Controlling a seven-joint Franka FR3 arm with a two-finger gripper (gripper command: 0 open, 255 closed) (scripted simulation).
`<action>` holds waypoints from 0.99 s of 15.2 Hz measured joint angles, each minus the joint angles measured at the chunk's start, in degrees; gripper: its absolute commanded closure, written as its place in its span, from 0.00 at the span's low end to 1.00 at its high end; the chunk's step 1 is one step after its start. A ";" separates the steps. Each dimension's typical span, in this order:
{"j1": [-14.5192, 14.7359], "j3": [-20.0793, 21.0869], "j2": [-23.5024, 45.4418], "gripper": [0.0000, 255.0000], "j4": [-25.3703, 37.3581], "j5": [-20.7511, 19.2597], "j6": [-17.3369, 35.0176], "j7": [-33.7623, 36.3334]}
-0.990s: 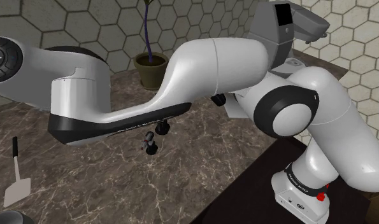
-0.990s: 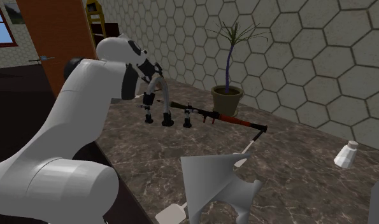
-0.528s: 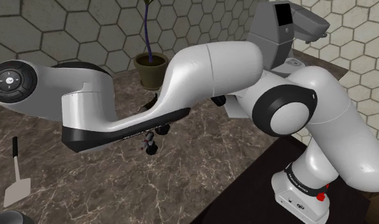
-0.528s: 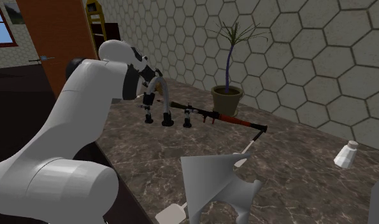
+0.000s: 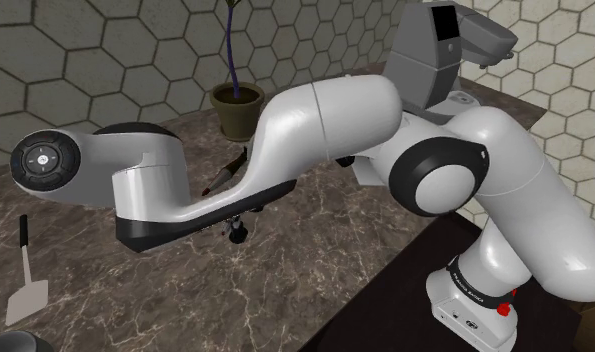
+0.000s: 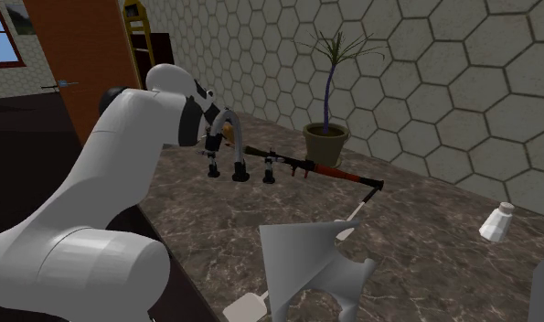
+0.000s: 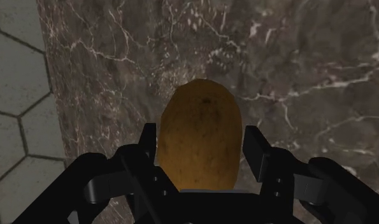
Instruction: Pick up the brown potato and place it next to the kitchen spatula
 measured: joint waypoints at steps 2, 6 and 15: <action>-0.22 -0.16 -0.13 1.00 -1.32 -0.47 1.29 1.04; 0.02 -0.17 0.28 1.00 -0.77 -0.66 1.51 1.25; -0.40 -0.21 -0.16 0.00 -2.42 -0.73 1.72 1.70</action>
